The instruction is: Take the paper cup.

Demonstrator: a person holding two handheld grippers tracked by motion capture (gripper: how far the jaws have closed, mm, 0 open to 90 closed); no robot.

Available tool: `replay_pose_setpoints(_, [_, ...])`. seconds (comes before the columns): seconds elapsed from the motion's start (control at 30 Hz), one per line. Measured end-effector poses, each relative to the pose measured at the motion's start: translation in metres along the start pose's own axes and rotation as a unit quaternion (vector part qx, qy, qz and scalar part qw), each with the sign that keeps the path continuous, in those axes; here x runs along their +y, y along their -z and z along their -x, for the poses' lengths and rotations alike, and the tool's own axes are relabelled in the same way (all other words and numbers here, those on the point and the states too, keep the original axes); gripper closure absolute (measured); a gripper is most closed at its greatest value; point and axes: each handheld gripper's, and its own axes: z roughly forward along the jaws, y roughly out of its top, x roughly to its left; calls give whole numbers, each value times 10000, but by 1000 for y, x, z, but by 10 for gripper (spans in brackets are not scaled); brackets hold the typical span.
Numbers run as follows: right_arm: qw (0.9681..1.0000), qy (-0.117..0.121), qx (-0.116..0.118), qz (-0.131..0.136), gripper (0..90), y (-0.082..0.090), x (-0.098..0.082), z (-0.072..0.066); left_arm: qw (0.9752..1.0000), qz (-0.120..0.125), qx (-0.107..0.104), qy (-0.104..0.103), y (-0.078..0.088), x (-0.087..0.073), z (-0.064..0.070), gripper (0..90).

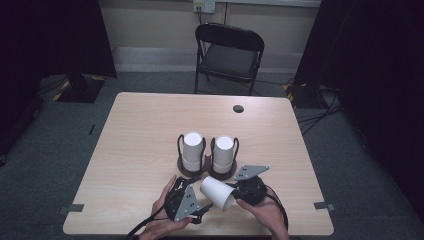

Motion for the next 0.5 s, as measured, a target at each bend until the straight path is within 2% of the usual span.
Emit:
replay_pose_setpoints(0.07, [9999,10,-3,-136,856,-2,3,-1,9999,-29,39,-109,0,1,2,151])
replay_pose_setpoints(0.17, [9997,16,38,-248,856,-3,6,0,9999,32,-31,-129,-1,1,4,147])
replay_pose_setpoints(0.33, [9990,136,183,-388,860,-6,13,-3,9995,-78,-107,-292,-6,3,8,59])
replay_pose_setpoints(0.5, [9984,175,216,-492,867,-11,20,-5,9989,-157,-88,-442,-11,9,15,50])
